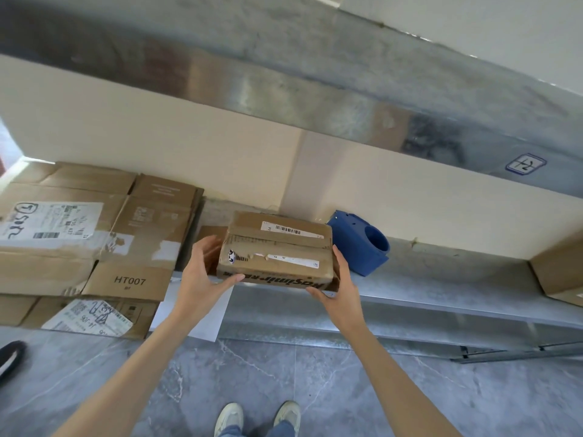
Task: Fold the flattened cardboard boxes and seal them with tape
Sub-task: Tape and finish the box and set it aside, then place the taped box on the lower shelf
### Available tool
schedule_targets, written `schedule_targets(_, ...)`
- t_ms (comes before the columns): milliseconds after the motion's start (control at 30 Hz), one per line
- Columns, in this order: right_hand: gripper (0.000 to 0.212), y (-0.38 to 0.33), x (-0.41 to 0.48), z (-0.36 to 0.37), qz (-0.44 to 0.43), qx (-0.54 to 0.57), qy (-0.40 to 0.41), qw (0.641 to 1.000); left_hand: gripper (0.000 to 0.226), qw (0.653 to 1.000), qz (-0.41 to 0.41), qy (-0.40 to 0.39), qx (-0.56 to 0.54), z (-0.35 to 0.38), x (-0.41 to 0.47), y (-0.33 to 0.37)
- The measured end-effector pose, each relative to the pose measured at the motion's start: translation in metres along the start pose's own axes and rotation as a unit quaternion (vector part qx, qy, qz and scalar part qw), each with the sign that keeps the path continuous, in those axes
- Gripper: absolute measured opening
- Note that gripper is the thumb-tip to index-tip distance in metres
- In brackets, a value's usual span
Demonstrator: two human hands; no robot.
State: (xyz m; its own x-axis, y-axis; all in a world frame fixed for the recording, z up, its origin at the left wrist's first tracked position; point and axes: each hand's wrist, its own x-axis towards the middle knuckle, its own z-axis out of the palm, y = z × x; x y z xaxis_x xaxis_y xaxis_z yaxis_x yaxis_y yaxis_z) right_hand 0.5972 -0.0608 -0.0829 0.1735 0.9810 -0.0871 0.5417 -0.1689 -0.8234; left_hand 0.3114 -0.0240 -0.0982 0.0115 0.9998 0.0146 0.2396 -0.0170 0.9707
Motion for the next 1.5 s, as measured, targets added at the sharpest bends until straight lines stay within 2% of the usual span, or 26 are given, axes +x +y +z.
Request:
schedule_targets(67,0.097,-0.004,-0.001,0.0,0.001,-0.005,0.006,1.0,0.068,1.0,-0.013,0.018,0.015,0.001,-0.003,0.002)
schedule_targets(133,0.088,-0.01,-0.002,-0.001,-0.005,-0.001,0.015,1.0,0.06,0.999,-0.009,0.031,0.014,0.002,-0.004,0.008)
schedule_targets(400,0.062,-0.046,0.001,-0.024,-0.024,0.001,0.062,0.998,0.064,0.998,0.05,0.022,0.041,-0.015,0.01,0.052)
schedule_targets(500,0.075,-0.061,0.008,-0.034,-0.034,-0.025,0.071,0.997,0.069,0.997,0.053,0.013,0.046,-0.016,0.012,0.064)
schedule_targets(600,0.068,-0.074,0.013,-0.044,-0.034,-0.008,0.073,0.997,0.071,0.999,0.036,0.033,0.009,-0.015,0.014,0.078)
schedule_targets(667,0.072,-0.08,0.014,-0.051,-0.036,0.01,0.082,0.996,0.068,0.998,0.027,0.052,-0.001,-0.014,0.016,0.088)
schedule_targets(900,0.077,-0.097,0.011,-0.066,-0.091,-0.045,0.082,0.991,0.073,0.991,0.075,0.101,0.046,-0.008,0.01,0.107)
schedule_targets(1000,0.08,-0.098,0.011,-0.069,-0.096,-0.052,0.081,0.991,0.076,0.988,0.09,0.123,0.031,-0.004,0.003,0.113)
schedule_targets(1167,0.067,-0.097,0.01,-0.075,-0.097,-0.04,0.085,0.991,0.077,0.984,0.093,0.152,0.011,0.003,-0.008,0.119)
schedule_targets(1267,0.059,-0.096,0.01,-0.077,-0.103,-0.029,0.086,0.99,0.082,0.987,0.088,0.134,0.016,0.001,-0.012,0.118)
schedule_targets(1400,0.045,-0.098,0.009,-0.079,-0.085,-0.002,0.12,0.989,0.096,0.996,0.056,0.068,0.023,-0.003,-0.017,0.116)
schedule_targets(1500,0.049,-0.106,0.007,-0.075,-0.057,-0.004,0.142,0.988,0.108,0.998,0.04,0.034,0.035,-0.004,-0.022,0.114)
